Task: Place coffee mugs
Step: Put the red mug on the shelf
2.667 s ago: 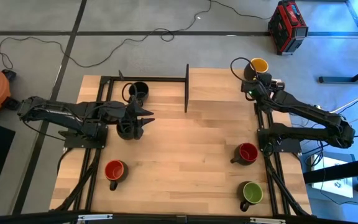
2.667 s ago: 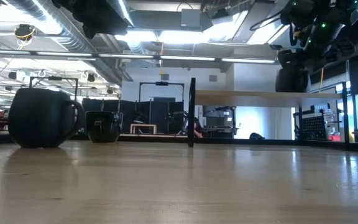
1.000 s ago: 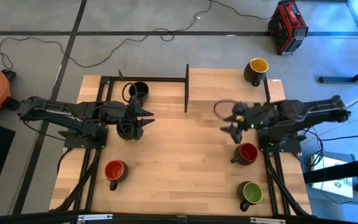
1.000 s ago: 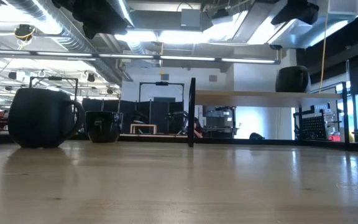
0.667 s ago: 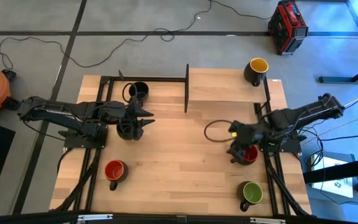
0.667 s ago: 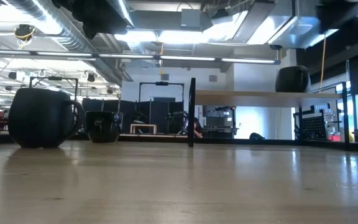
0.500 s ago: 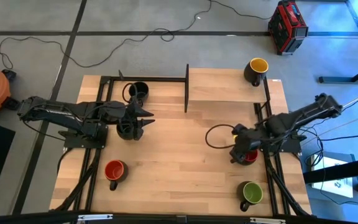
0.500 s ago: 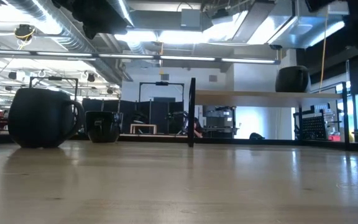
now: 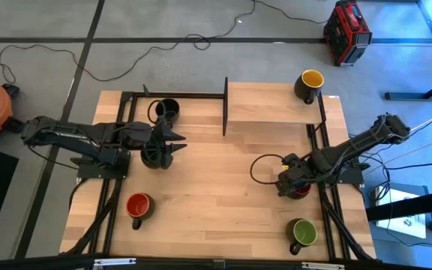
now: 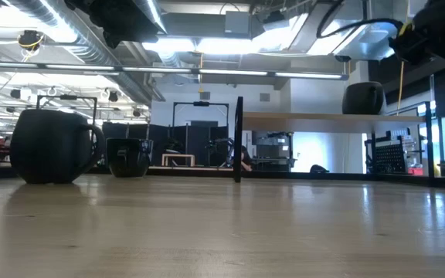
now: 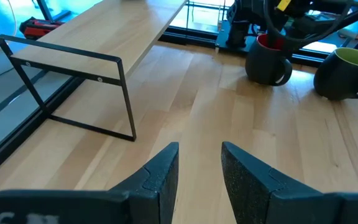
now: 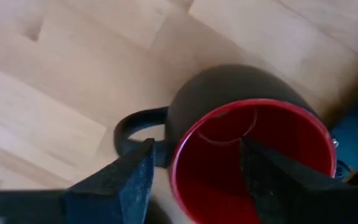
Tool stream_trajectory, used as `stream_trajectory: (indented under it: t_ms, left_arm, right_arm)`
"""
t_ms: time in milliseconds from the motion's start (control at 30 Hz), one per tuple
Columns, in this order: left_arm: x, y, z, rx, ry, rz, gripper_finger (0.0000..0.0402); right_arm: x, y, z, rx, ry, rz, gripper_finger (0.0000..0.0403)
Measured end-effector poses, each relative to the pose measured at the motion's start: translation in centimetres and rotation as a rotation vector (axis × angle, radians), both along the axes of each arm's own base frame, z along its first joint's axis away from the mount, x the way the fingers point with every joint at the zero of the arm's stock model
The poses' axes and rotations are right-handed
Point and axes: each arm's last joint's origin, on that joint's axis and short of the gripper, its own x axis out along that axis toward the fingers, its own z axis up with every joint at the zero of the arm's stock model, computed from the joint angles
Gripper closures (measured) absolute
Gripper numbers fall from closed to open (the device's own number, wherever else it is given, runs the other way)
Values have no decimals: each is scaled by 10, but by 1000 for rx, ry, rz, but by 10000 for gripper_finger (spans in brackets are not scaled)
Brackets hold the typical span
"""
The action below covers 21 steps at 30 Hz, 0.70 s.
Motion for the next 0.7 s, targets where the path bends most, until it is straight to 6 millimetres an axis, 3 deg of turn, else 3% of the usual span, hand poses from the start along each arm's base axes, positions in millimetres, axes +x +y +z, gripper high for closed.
stream_trajectory:
  t_ms: [300, 500, 700]
  left_arm:
    - [0, 0, 0, 0, 1, 0, 285]
    - [0, 0, 0, 0, 1, 0, 285]
    - [0, 0, 0, 0, 1, 0, 285]
  right_arm:
    - [3, 1, -18, -2, -66, -7, 297]
    - [7, 2, -18, -8, -116, 75, 386]
    - [17, 6, -4, -40, -222, 299, 393]
